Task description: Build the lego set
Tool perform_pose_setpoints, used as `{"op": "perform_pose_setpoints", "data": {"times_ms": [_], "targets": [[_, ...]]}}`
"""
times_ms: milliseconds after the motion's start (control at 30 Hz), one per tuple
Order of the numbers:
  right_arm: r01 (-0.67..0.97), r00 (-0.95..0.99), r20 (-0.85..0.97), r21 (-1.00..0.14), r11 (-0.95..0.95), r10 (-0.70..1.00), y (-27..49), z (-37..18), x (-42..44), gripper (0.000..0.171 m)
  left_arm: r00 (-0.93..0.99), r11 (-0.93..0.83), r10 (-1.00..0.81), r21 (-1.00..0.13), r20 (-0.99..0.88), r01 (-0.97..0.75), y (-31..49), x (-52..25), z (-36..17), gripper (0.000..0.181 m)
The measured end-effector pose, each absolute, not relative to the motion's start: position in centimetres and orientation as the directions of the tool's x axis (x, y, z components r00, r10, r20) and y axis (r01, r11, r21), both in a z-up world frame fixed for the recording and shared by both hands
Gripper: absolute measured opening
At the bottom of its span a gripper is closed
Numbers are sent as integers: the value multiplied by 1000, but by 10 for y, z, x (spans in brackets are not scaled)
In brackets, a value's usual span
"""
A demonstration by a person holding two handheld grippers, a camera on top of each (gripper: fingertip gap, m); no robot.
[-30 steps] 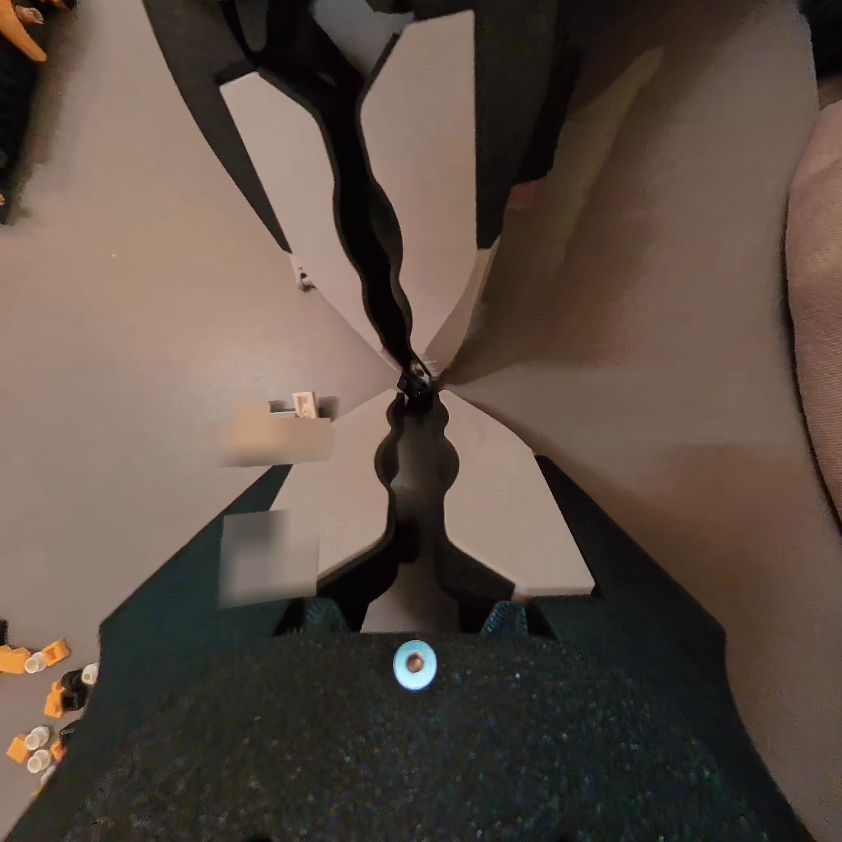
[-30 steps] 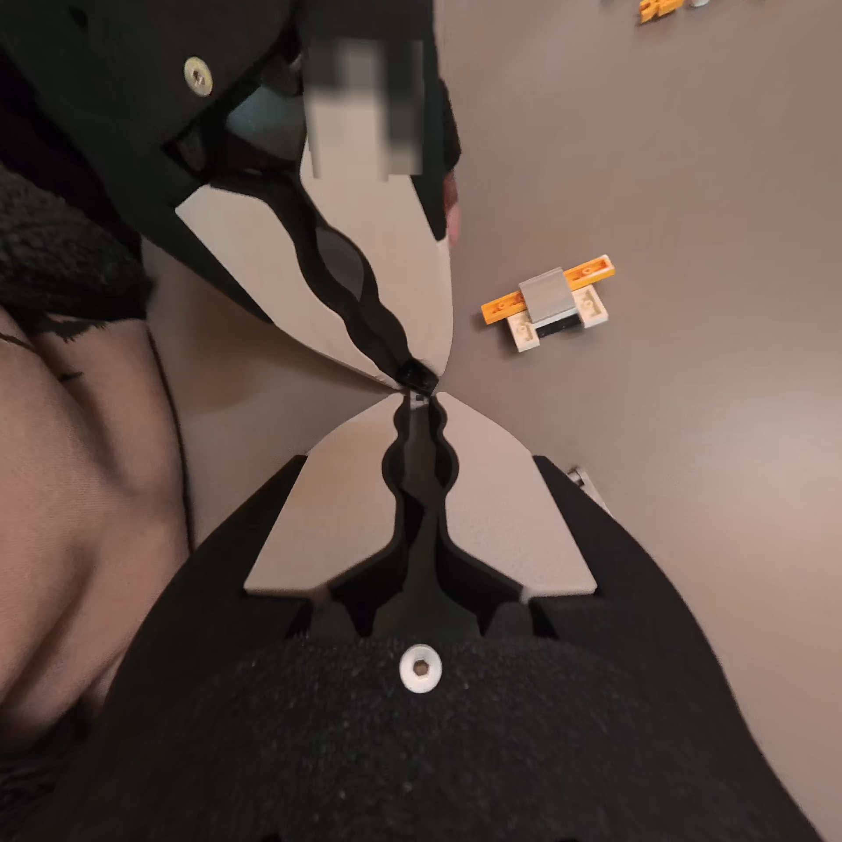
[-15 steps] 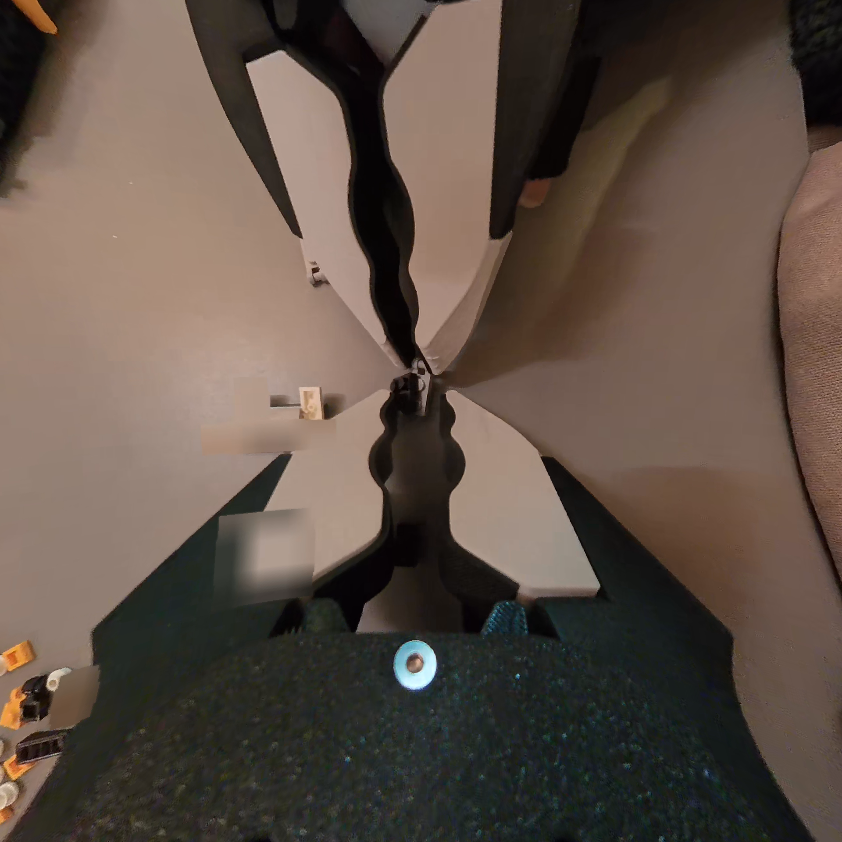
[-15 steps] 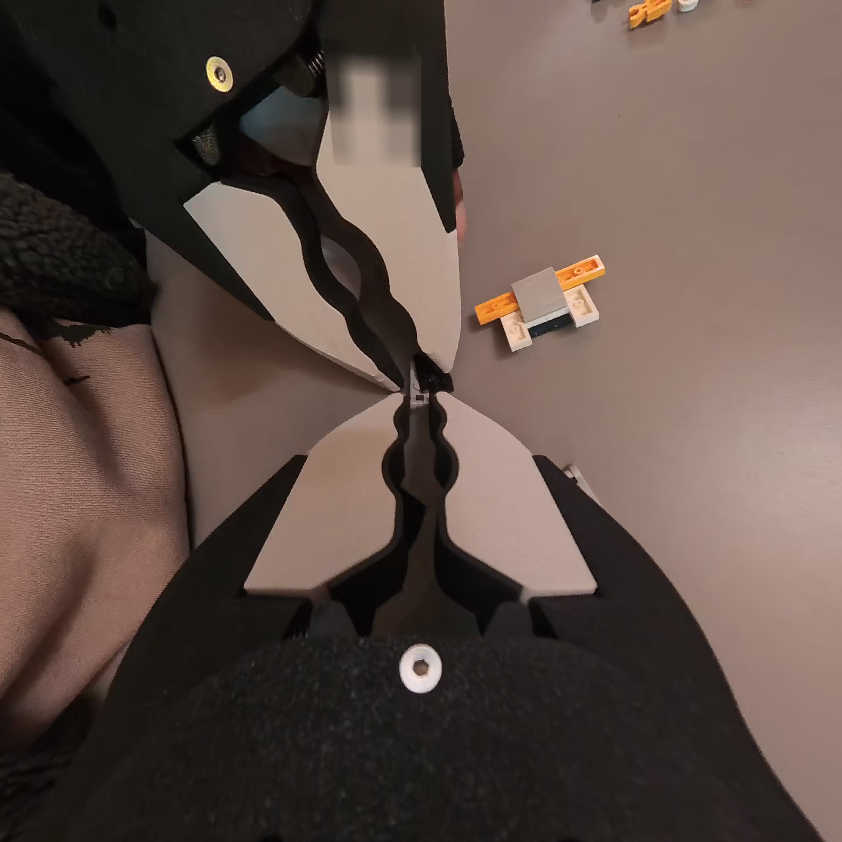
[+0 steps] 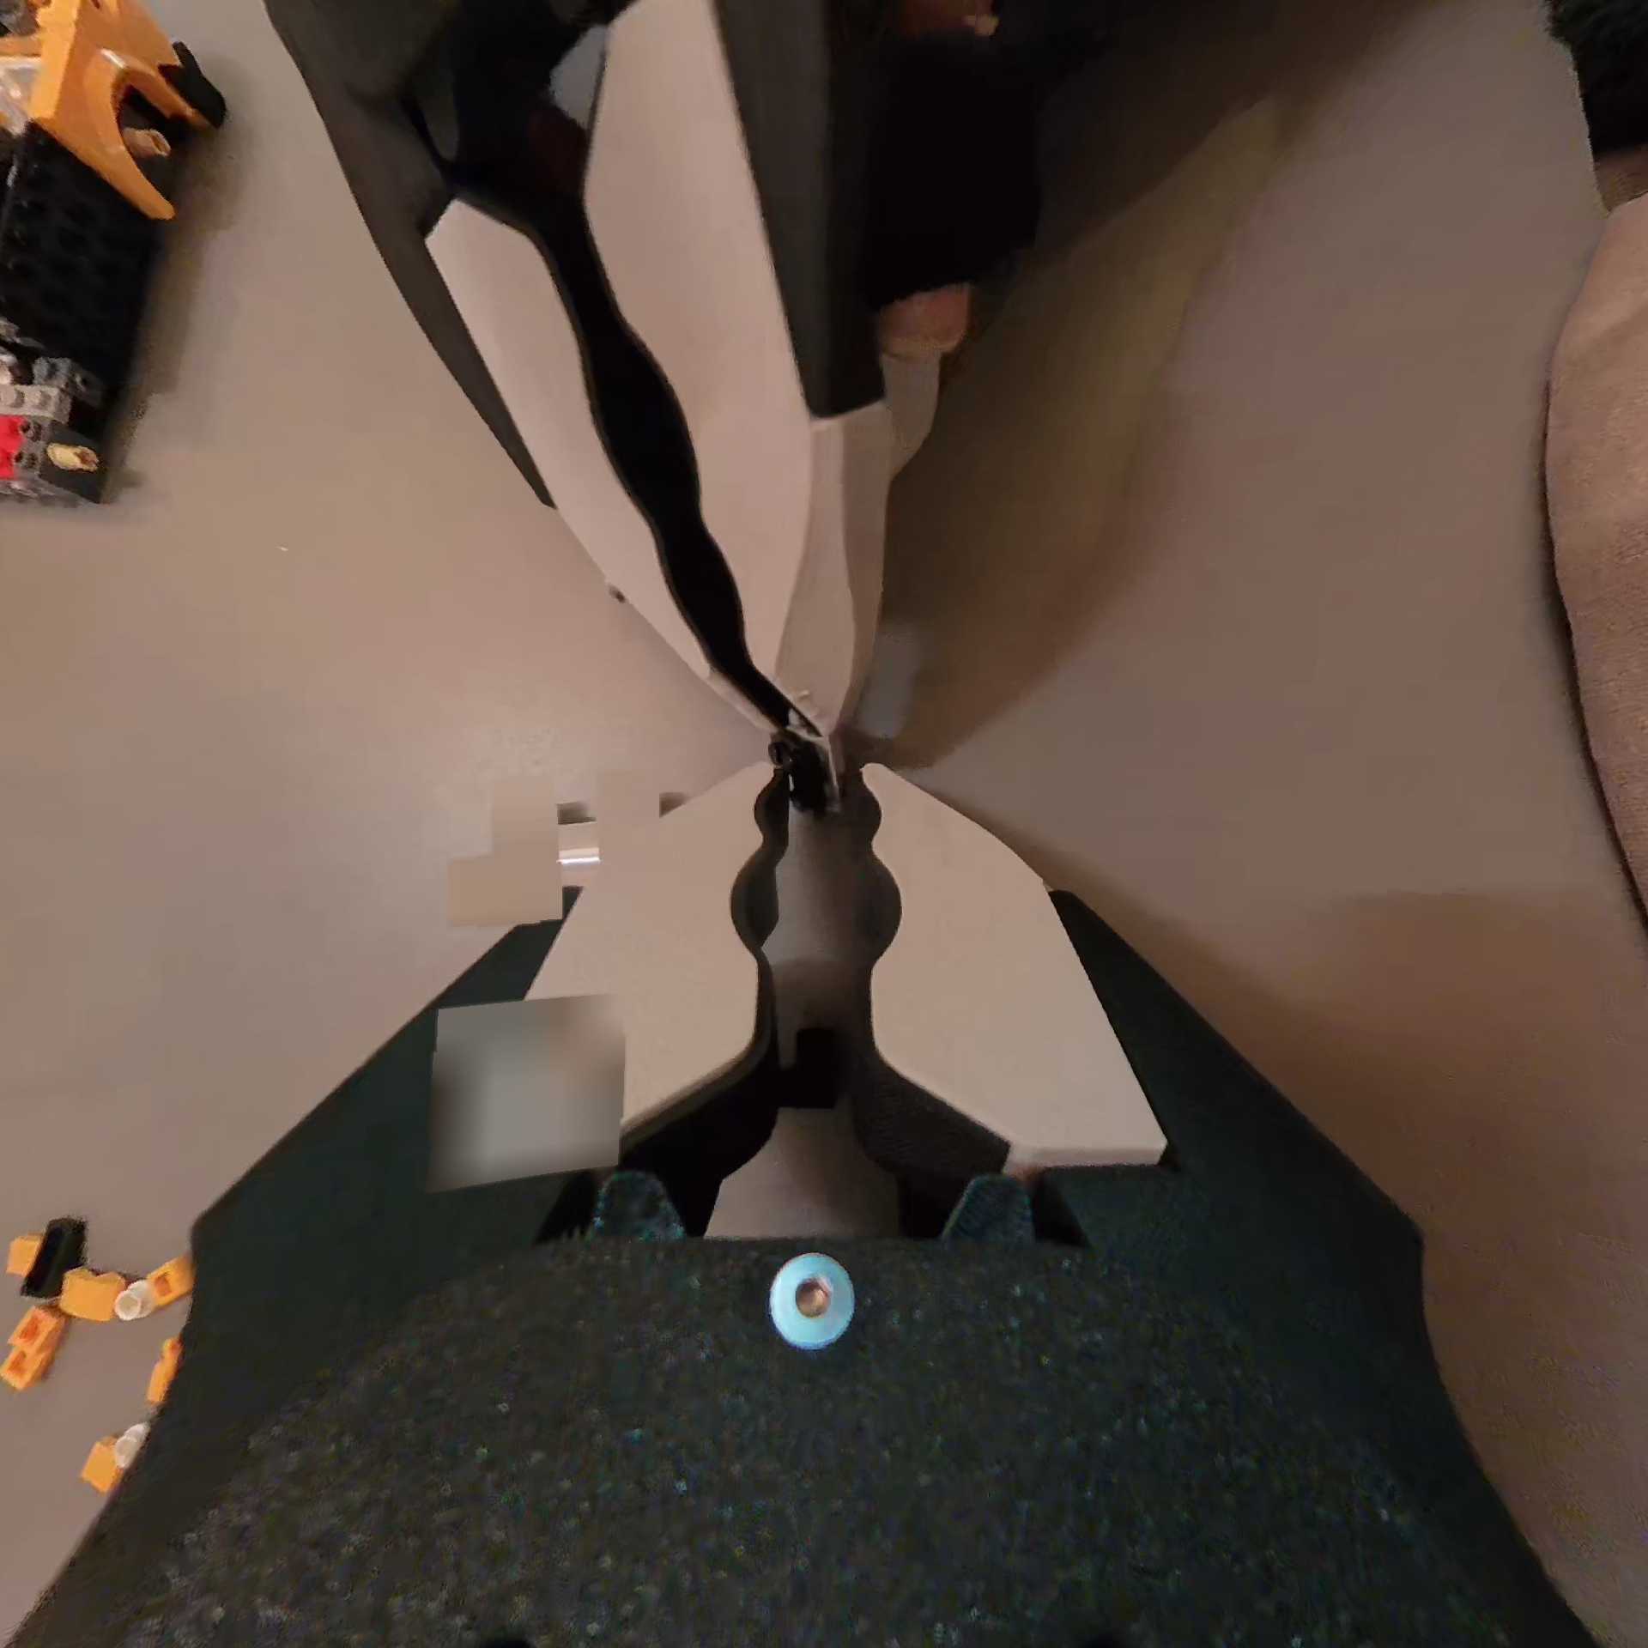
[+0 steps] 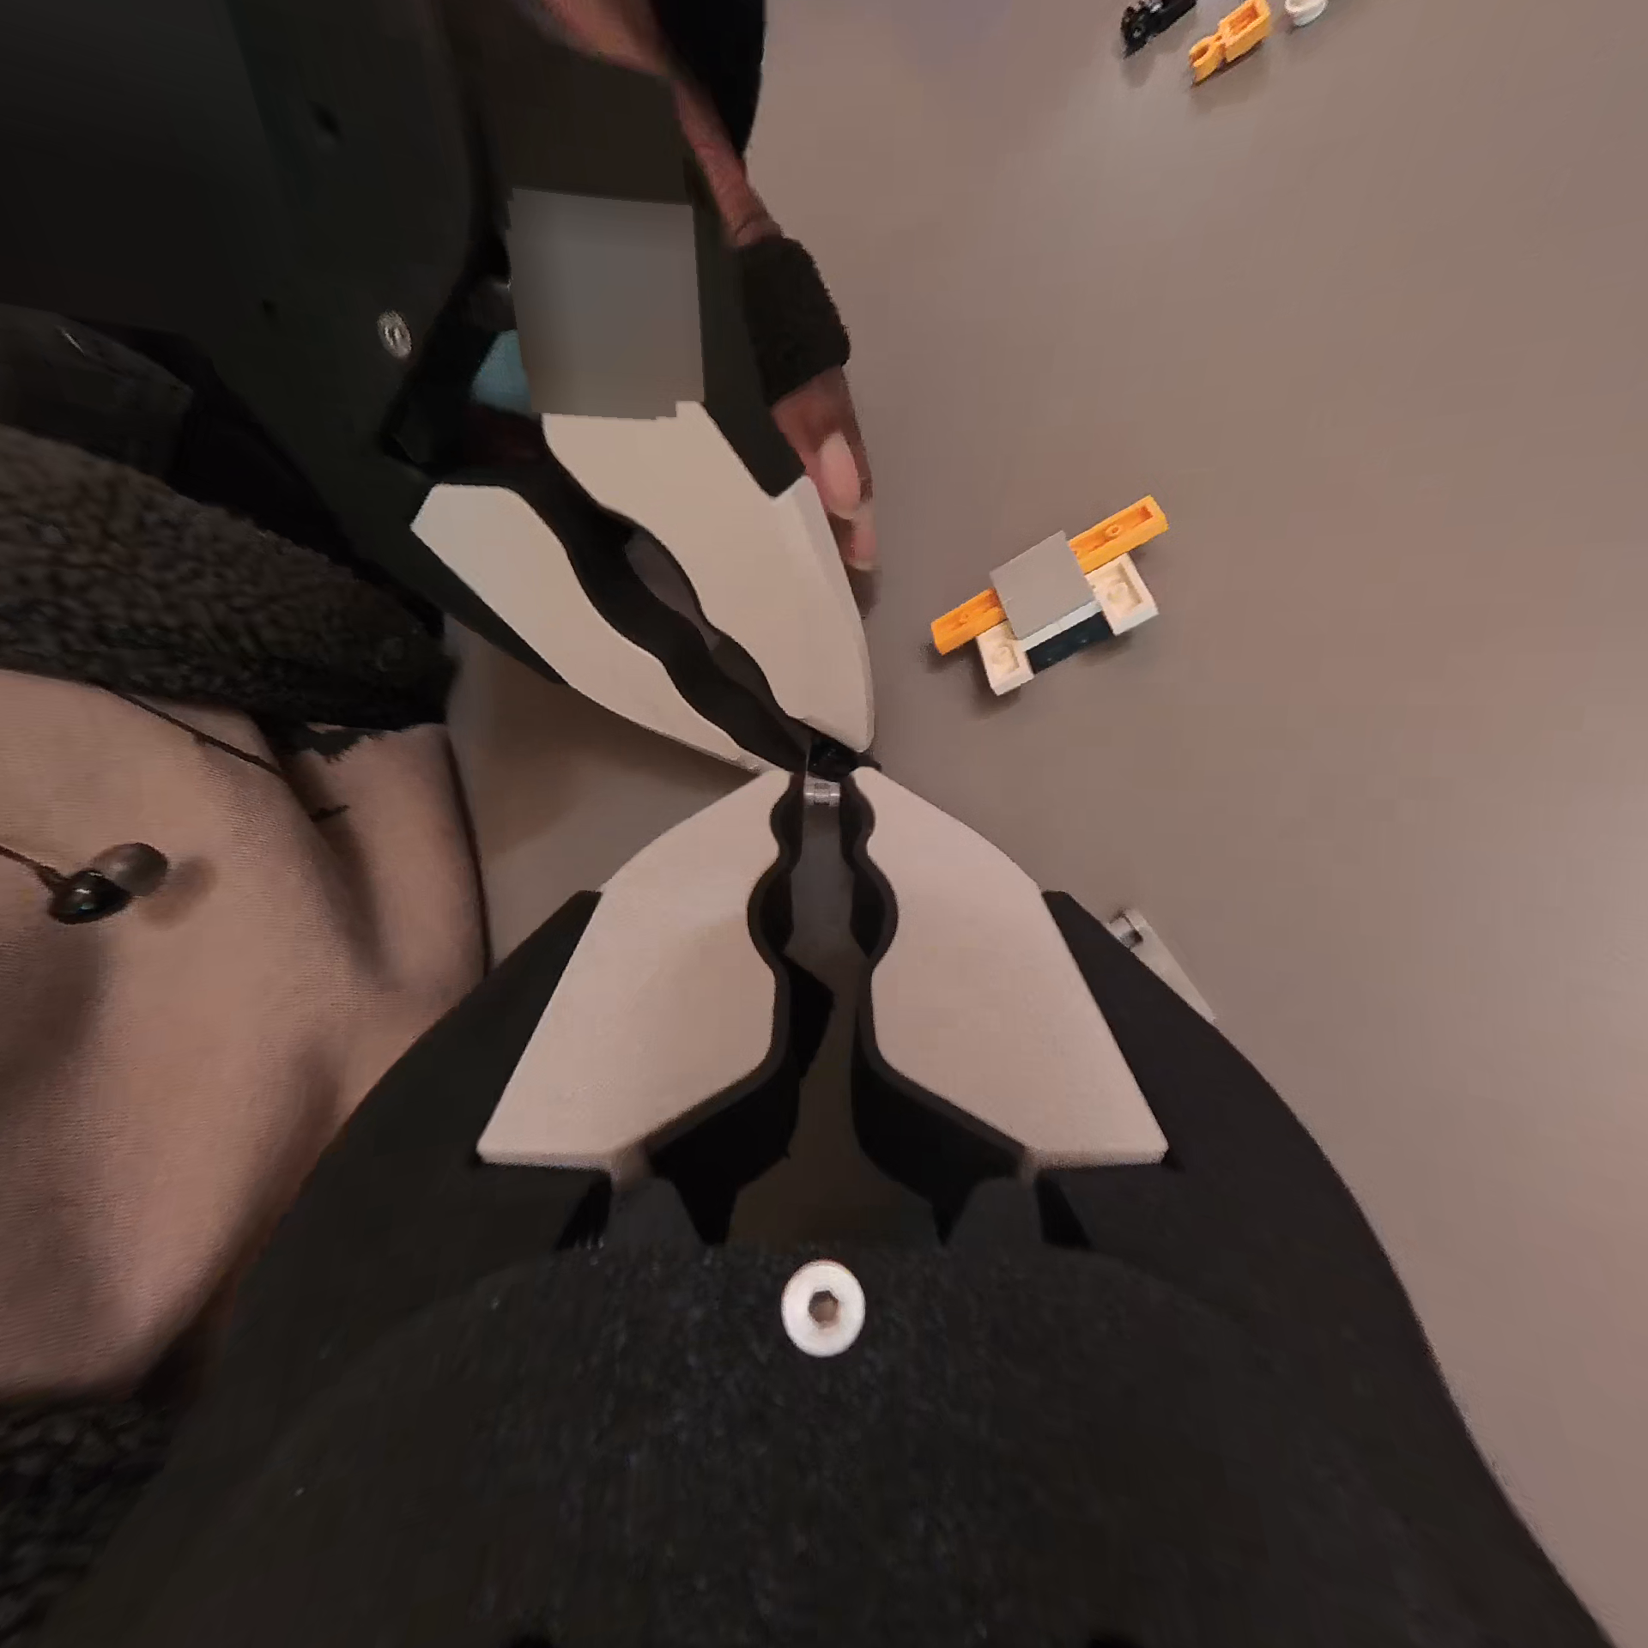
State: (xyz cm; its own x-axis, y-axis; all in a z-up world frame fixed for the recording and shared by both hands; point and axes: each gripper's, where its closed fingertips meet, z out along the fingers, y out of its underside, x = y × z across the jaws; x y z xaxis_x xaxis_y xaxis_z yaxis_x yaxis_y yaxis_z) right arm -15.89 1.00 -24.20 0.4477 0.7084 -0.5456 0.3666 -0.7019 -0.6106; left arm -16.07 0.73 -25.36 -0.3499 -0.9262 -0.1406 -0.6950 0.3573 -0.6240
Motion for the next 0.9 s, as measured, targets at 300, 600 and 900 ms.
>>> {"op": "perform_pose_setpoints", "data": {"times_ms": [300,600,900], "targets": [[206,433,-670,-578,-790,603,22,-230,-156,7,-293,322,-943,-657,-158,-682,17,-157,-244,12],[32,418,-755,-543,-839,505,37,-218,-153,7,-187,260,-966,-686,-180,-680,34,-152,-234,10],[36,365,-753,-577,-816,548,34,-209,-154,7,-212,239,-968,-728,-131,-643,32,-153,-227,10]]}}
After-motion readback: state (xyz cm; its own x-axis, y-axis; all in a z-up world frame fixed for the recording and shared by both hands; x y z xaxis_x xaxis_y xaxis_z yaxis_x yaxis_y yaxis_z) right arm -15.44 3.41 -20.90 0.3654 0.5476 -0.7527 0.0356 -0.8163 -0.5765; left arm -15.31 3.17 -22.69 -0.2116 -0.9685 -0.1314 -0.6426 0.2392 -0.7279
